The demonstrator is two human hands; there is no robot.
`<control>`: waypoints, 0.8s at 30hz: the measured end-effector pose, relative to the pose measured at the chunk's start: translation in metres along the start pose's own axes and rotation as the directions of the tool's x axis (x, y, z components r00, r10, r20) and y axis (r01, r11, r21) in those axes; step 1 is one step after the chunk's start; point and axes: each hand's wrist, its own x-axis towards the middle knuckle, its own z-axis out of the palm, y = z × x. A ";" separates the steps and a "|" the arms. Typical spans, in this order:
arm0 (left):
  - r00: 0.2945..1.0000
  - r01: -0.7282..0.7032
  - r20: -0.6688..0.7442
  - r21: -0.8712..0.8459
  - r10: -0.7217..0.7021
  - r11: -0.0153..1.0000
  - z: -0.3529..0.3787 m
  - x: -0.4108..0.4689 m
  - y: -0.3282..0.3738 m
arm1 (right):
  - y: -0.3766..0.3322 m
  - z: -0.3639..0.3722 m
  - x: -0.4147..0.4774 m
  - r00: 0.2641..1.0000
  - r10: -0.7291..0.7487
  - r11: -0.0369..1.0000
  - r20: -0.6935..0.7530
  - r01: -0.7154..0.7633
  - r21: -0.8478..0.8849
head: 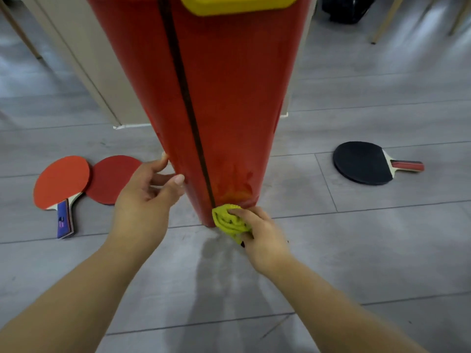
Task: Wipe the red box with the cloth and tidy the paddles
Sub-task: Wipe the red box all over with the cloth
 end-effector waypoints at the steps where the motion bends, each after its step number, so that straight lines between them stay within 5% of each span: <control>1: 1.000 0.004 0.026 0.018 -0.005 1.000 -0.005 0.000 0.001 | -0.003 -0.008 -0.005 0.999 0.046 0.998 -0.026 -0.045 0.049; 9: 0.971 -0.194 0.193 0.300 0.140 0.934 -0.056 0.011 0.058 | -0.046 -0.087 -0.032 0.966 0.091 0.945 -0.241 -0.008 0.328; 15: 0.942 -0.331 0.110 0.143 0.317 0.933 -0.083 0.026 0.125 | -0.123 -0.149 -0.038 0.903 0.045 0.826 -0.427 0.207 0.524; 21: 0.806 -0.571 -0.093 0.138 0.584 0.810 -0.099 0.039 0.209 | -0.188 -0.196 -0.039 0.798 -0.052 0.808 -0.601 0.387 0.444; 24: 0.753 -0.638 -0.036 0.202 0.656 0.743 -0.089 0.041 0.252 | -0.215 -0.217 -0.040 0.759 -0.141 0.834 -0.635 0.437 0.337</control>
